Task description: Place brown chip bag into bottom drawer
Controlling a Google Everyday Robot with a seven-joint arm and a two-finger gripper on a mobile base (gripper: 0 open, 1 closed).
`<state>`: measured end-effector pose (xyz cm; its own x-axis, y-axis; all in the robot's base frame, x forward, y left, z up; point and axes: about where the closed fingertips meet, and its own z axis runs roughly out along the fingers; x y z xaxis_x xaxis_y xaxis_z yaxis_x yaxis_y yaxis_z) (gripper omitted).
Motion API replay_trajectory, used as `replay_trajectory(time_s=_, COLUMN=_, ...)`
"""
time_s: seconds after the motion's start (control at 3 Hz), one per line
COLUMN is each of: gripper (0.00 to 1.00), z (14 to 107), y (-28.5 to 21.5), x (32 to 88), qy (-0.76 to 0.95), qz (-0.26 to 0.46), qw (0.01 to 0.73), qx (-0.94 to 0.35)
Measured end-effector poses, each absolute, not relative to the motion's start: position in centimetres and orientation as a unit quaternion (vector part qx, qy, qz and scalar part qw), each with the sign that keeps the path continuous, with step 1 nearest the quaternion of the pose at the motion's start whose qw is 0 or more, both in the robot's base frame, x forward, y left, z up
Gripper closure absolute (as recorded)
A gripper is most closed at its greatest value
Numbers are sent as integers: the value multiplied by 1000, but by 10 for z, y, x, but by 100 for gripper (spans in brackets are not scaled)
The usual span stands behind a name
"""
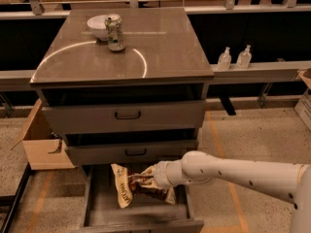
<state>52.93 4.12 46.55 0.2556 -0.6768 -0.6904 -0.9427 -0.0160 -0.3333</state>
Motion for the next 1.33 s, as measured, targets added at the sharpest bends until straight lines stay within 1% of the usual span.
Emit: replay_trajectory(time_s=1.33, gripper=100, z=316, y=65, x=546, qy=583, qz=137, qw=332, qx=-729)
